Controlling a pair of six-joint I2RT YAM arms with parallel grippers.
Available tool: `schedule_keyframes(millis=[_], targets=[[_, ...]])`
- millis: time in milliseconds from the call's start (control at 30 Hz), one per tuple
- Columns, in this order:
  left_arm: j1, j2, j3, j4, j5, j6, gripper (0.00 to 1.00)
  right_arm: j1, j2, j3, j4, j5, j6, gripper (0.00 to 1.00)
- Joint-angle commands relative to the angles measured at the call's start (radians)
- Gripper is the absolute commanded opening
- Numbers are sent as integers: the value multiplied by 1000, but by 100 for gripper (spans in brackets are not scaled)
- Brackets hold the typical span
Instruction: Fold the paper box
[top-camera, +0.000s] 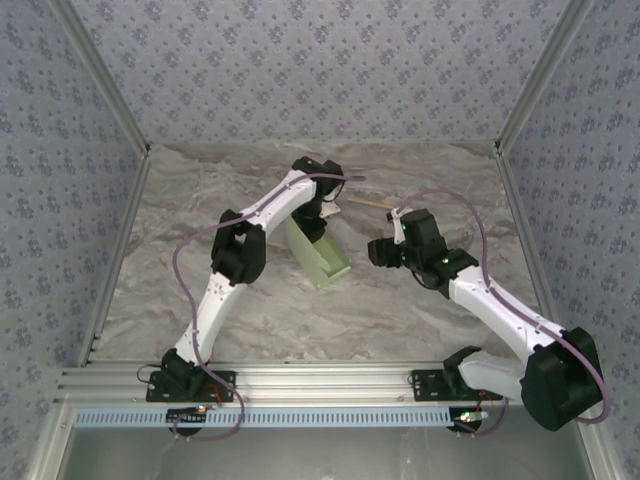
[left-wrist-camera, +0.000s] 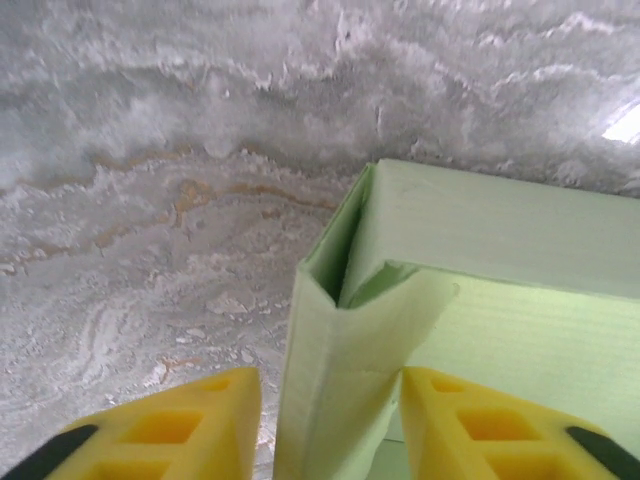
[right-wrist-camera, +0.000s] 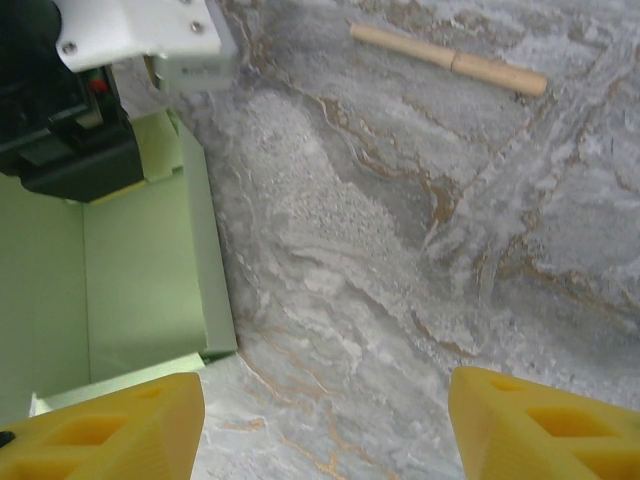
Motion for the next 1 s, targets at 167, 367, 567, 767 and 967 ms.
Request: schedule_keyframes(millis=[167,367,567,767,967], targets=[[-7,-47,111,-67,87,54,54,-6,103,38,8,-49,39,68],[-1,-142,132,-18,166,50,58,-10,240,78,85,-140,62,68],[22,-295,116,113,238,-31,59,-2,448,195,126,-301,78,66],[57,-544,-139,362,258,-156,60,31,561,253,128,-387,89,58],[127,-868,-566,636,197,-321,60,59,553,183,169,-436,131,51]])
